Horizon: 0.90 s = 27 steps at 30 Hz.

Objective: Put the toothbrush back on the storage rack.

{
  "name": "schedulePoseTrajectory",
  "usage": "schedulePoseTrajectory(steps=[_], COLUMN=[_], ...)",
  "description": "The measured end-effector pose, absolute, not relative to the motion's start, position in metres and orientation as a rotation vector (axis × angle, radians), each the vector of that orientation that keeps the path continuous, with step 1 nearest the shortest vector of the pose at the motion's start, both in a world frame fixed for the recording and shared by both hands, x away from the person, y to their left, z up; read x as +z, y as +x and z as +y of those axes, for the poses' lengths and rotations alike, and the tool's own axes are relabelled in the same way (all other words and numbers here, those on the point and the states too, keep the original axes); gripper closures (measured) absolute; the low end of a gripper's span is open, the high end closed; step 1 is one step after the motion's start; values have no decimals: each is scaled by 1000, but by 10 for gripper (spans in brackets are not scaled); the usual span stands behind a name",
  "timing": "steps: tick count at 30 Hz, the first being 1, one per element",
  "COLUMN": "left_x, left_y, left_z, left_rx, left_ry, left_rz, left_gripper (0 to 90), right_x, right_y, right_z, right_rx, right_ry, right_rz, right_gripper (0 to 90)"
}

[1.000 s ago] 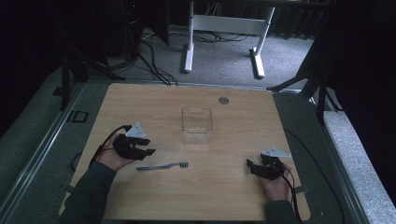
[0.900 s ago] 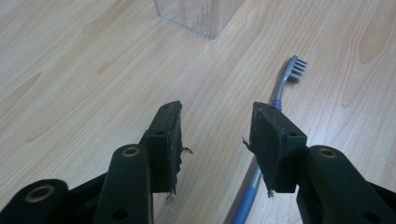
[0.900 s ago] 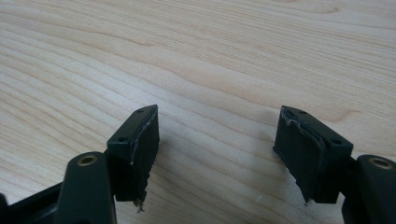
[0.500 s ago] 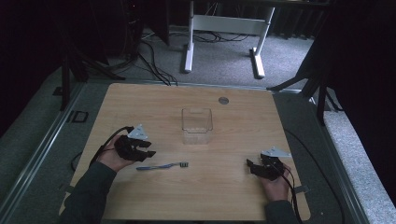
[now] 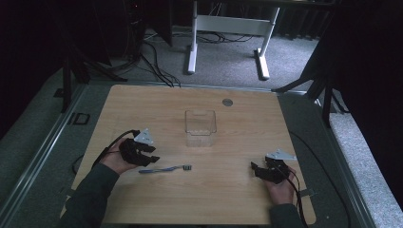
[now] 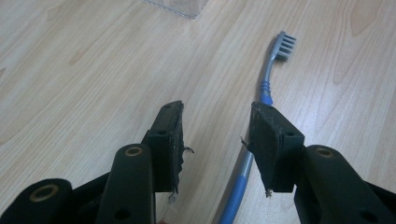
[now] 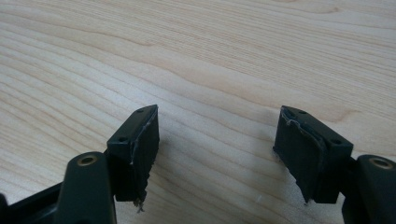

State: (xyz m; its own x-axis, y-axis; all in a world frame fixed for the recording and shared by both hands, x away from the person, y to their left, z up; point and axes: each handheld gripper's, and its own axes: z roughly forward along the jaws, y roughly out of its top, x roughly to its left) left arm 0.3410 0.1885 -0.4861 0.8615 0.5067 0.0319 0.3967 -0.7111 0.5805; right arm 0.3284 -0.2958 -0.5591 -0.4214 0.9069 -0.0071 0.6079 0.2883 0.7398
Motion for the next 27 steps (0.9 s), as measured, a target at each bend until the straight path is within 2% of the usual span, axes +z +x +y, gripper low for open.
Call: schedulePoseTrajectory(steps=[12, 27], left_x=[-491, -496], left_y=[341, 340], left_z=[181, 168], left_rx=[239, 217], left_ry=[2520, 2601], left_rz=[658, 599], left_gripper=[554, 599], right_x=[-559, -559], right_y=[328, 328], right_z=[-296, -296], right_rx=[938, 938], right_ry=[1356, 1356], right_rz=[2134, 2135], right_gripper=[302, 302])
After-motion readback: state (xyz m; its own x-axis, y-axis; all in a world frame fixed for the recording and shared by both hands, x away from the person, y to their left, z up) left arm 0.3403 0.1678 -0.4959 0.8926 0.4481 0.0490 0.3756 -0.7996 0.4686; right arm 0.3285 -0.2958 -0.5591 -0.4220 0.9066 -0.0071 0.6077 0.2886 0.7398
